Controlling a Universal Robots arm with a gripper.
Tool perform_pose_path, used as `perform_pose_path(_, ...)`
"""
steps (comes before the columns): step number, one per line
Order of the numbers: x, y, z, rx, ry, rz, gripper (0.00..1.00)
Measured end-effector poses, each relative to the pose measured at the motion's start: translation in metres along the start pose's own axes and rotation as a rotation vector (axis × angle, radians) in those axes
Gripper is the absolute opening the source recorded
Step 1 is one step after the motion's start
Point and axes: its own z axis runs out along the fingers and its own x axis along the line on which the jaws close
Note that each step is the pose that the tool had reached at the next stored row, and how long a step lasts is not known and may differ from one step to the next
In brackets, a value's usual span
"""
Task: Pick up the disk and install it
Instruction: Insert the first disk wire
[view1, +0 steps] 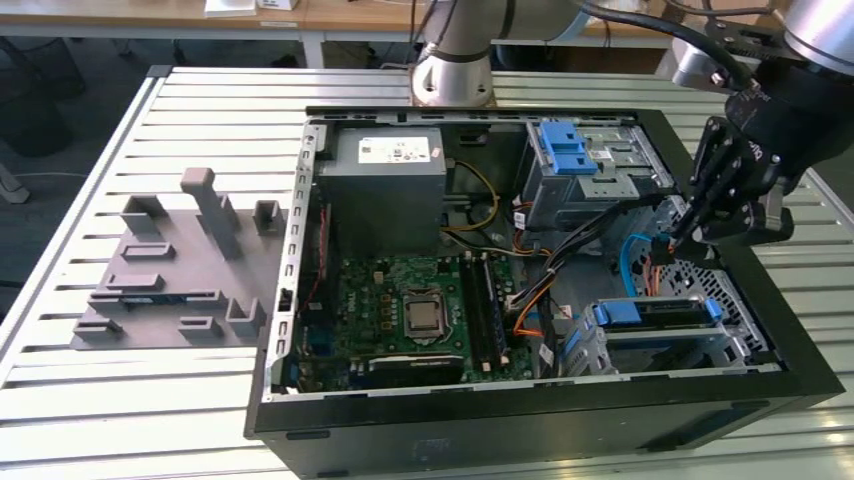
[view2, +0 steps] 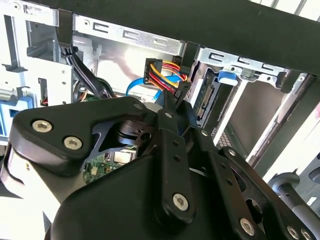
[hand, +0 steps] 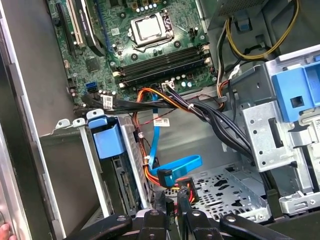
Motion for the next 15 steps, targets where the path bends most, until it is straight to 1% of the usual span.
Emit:
perform_pose_path(2, -0.0002, -0.0001, 0.0023, 0.0011, 0.0039, 0.0, 0.24)
perform_pose_path(5, -0.0004, -0.0002, 0.0053, 0.005, 0.0165, 0.0, 0.24)
perform_pose_path(6, -0.0004, -0.0002, 0.0056, 0.0059, 0.0195, 0.0, 0.24)
perform_pose_path(9, -0.0003, -0.0002, 0.0056, 0.0067, 0.0221, 0.0, 0.24)
perform_pose_path(11, -0.0003, -0.0002, 0.0057, 0.0068, 0.0224, 0.0, 0.22)
perform_pose_path(12, -0.0003, -0.0002, 0.0056, 0.0069, 0.0226, -0.002, 0.16)
perform_pose_path(15, 0.0002, 0.0005, 0.0057, 0.0078, 0.0228, -0.025, 0.16)
